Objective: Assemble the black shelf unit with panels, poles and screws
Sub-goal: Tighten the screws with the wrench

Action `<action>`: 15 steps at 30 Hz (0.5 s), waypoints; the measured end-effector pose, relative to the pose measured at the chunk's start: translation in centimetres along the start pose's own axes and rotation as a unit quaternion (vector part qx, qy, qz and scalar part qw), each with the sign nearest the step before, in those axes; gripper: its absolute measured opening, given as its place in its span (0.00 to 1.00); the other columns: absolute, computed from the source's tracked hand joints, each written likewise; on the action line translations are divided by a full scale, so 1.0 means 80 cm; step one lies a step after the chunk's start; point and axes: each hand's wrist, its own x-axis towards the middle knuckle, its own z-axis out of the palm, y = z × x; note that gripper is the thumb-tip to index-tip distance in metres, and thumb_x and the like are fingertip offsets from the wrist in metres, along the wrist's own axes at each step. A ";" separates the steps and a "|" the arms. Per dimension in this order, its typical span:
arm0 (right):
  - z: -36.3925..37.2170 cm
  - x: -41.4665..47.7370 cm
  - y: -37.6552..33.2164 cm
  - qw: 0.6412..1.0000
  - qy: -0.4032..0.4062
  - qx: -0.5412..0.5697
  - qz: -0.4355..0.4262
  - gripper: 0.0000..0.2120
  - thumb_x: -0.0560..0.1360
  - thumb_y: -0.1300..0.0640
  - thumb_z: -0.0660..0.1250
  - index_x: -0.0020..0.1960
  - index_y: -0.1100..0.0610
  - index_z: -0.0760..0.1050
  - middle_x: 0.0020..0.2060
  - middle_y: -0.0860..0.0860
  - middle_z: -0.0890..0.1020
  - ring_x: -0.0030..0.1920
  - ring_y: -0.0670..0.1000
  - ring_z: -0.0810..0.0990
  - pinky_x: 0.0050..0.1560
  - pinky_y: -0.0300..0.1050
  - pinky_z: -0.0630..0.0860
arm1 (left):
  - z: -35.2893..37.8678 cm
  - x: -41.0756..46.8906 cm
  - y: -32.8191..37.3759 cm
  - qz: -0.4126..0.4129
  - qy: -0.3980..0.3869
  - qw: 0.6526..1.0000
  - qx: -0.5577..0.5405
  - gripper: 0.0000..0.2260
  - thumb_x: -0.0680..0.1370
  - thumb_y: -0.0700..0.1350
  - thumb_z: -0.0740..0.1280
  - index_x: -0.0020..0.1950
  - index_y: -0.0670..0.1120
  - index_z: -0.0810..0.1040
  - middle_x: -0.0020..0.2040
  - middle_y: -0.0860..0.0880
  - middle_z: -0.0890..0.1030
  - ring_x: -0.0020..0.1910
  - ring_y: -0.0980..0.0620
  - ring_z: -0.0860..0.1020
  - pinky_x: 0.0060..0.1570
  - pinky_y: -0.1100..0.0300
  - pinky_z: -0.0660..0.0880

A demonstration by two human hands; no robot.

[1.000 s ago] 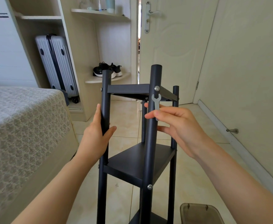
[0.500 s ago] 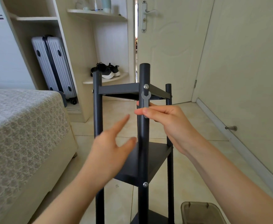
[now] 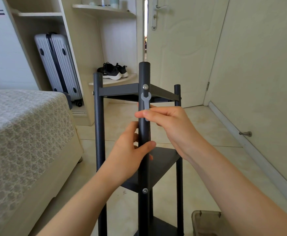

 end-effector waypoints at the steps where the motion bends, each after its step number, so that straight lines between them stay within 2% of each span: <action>1: -0.002 0.000 0.000 1.000 0.000 0.001 0.003 0.07 0.77 0.53 0.68 0.48 0.48 0.86 0.50 0.41 0.85 0.58 0.38 0.78 0.59 0.38 0.68 | -0.003 0.000 -0.001 -0.001 -0.003 1.000 0.006 0.17 0.79 0.44 0.70 0.62 0.59 0.68 0.52 0.50 0.81 0.38 0.51 0.85 0.38 0.65 0.81; 3: -0.007 -0.001 0.002 1.000 0.008 0.006 0.008 0.08 0.77 0.53 0.68 0.47 0.48 0.86 0.51 0.41 0.85 0.59 0.39 0.78 0.66 0.46 0.68 | -0.010 0.000 -0.004 -0.002 -0.001 1.000 0.020 0.16 0.79 0.44 0.69 0.63 0.57 0.69 0.50 0.51 0.82 0.38 0.52 0.85 0.38 0.64 0.81; 6: -0.012 0.000 0.004 0.999 0.038 -0.004 0.020 0.09 0.78 0.54 0.67 0.47 0.50 0.86 0.51 0.42 0.85 0.61 0.41 0.77 0.69 0.51 0.67 | -0.019 0.000 -0.009 0.009 0.022 0.999 0.042 0.11 0.80 0.44 0.68 0.59 0.55 0.71 0.46 0.50 0.82 0.37 0.52 0.85 0.40 0.59 0.82; 8: -0.013 0.002 0.008 0.997 0.062 -0.029 0.035 0.08 0.77 0.54 0.67 0.47 0.50 0.86 0.50 0.41 0.85 0.58 0.40 0.77 0.67 0.49 0.70 | -0.022 0.000 -0.013 0.015 0.040 0.996 0.077 0.08 0.81 0.46 0.67 0.57 0.54 0.70 0.44 0.50 0.82 0.35 0.53 0.84 0.41 0.58 0.81; 11: -0.011 0.003 0.012 0.993 0.072 -0.071 0.054 0.08 0.77 0.54 0.68 0.46 0.50 0.86 0.46 0.40 0.85 0.51 0.36 0.78 0.58 0.39 0.73 | -0.024 -0.001 -0.015 0.014 0.054 0.992 0.112 0.08 0.81 0.49 0.66 0.56 0.52 0.69 0.42 0.50 0.81 0.35 0.54 0.84 0.39 0.59 0.81; 13: -0.008 0.004 0.014 0.991 0.066 -0.101 0.059 0.08 0.77 0.55 0.68 0.46 0.52 0.86 0.46 0.50 0.85 0.51 0.46 0.80 0.52 0.37 0.75 | -0.023 -0.002 -0.015 0.013 0.060 0.990 0.127 0.08 0.80 0.51 0.66 0.55 0.51 0.69 0.41 0.49 0.82 0.34 0.55 0.84 0.35 0.63 0.79; 15: -0.004 0.005 0.014 0.989 0.059 -0.124 0.060 0.08 0.77 0.55 0.68 0.45 0.53 0.86 0.50 0.61 0.83 0.54 0.57 0.79 0.51 0.44 0.78 | -0.021 -0.004 -0.013 0.013 0.066 0.987 0.144 0.10 0.80 0.52 0.67 0.52 0.51 0.67 0.38 0.48 0.82 0.32 0.55 0.83 0.31 0.68 0.76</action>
